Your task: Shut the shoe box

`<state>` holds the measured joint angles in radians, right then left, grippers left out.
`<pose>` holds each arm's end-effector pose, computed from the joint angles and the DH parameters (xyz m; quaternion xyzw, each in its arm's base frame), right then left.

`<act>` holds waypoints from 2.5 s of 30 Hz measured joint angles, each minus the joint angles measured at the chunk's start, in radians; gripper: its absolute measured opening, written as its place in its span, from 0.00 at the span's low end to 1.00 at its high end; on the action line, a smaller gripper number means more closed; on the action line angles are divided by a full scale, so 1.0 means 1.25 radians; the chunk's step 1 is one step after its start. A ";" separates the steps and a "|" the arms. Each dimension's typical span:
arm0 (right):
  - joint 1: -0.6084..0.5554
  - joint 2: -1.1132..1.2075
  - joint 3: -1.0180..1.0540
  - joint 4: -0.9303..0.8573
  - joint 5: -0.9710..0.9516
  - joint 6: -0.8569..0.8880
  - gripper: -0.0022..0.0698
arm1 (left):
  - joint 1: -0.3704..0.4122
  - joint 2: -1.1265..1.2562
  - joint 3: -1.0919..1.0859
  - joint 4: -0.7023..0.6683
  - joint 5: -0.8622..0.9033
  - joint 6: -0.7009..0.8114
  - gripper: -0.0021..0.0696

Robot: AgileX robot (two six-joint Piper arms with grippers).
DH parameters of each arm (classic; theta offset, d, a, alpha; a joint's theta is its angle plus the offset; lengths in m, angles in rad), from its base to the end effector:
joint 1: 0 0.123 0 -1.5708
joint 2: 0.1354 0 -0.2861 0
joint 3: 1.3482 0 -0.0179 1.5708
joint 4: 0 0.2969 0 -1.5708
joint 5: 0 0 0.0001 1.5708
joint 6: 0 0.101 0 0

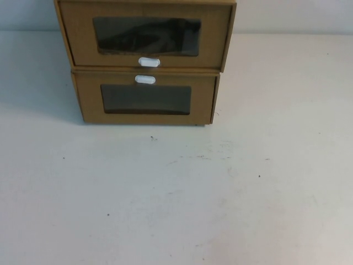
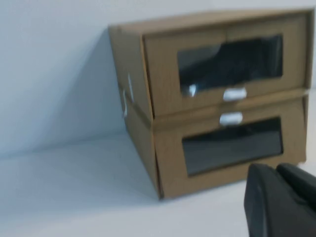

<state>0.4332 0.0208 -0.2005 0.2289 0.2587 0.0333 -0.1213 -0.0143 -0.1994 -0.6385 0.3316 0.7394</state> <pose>0.0882 0.0473 0.2645 -0.0831 0.6970 0.2593 0.6634 0.0902 -0.0308 0.2657 0.1554 0.6787 -0.0656 0.7148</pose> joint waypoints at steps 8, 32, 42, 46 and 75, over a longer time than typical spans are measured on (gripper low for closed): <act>0.000 0.000 0.167 0.044 -0.112 0.000 0.01 | 0.000 0.000 0.172 -0.036 -0.166 0.000 0.03; 0.000 0.000 0.183 0.023 -0.039 0.000 0.01 | 0.000 0.000 0.181 -0.043 -0.151 0.002 0.03; -0.014 -0.012 0.183 -0.083 -0.039 -0.002 0.01 | 0.000 0.000 0.181 -0.043 -0.150 0.002 0.03; -0.124 -0.015 0.183 -0.145 -0.036 -0.003 0.01 | 0.000 0.000 0.181 -0.043 -0.150 0.002 0.03; -0.311 -0.025 0.183 -0.164 0.069 -0.017 0.01 | 0.000 0.000 0.181 -0.043 -0.150 0.002 0.03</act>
<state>0.0439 -0.0099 0.0277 0.0242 0.3450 0.0123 -0.1208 -0.0143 0.0266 -0.6919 0.1435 0.7415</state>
